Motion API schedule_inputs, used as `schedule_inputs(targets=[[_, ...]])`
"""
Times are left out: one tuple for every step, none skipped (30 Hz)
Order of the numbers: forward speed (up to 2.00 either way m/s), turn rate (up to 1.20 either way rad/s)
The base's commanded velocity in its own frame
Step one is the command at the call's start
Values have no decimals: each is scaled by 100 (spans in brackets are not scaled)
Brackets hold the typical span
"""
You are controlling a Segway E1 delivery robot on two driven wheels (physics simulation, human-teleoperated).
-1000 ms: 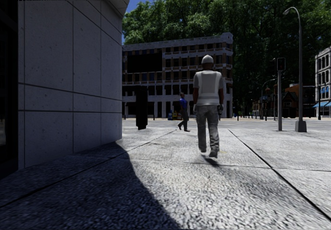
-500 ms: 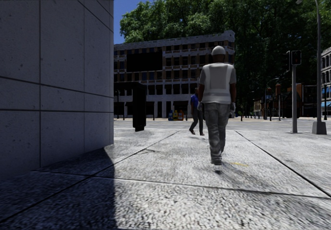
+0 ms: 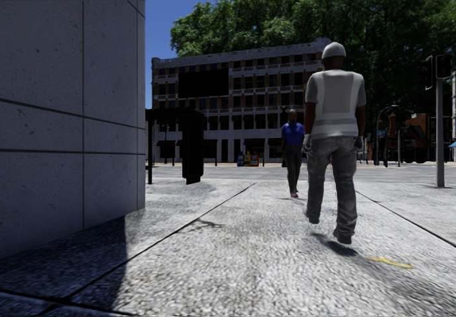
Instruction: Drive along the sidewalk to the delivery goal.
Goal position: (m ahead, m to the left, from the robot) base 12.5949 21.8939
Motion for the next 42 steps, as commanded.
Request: schedule_inputs(targets=[[200, 22], [200, 22], [200, 22], [200, 22], [200, 22], [200, 22], [200, 22], [200, 22], [200, 22], [200, 22], [200, 22], [200, 22], [200, 23], [200, 23], [200, 25], [200, 27], [200, 27], [200, 27], [200, 27], [200, 28], [200, 28], [200, 28], [200, 29], [200, 34], [200, 36], [200, 36], [200, 37], [200, 37], [200, 37], [200, 37], [200, 37], [200, 37], [200, 37], [200, 37], [200, 37], [200, 37], [200, 32], [200, 25], [200, 22], [200, 22], [200, 22], [200, 21]])
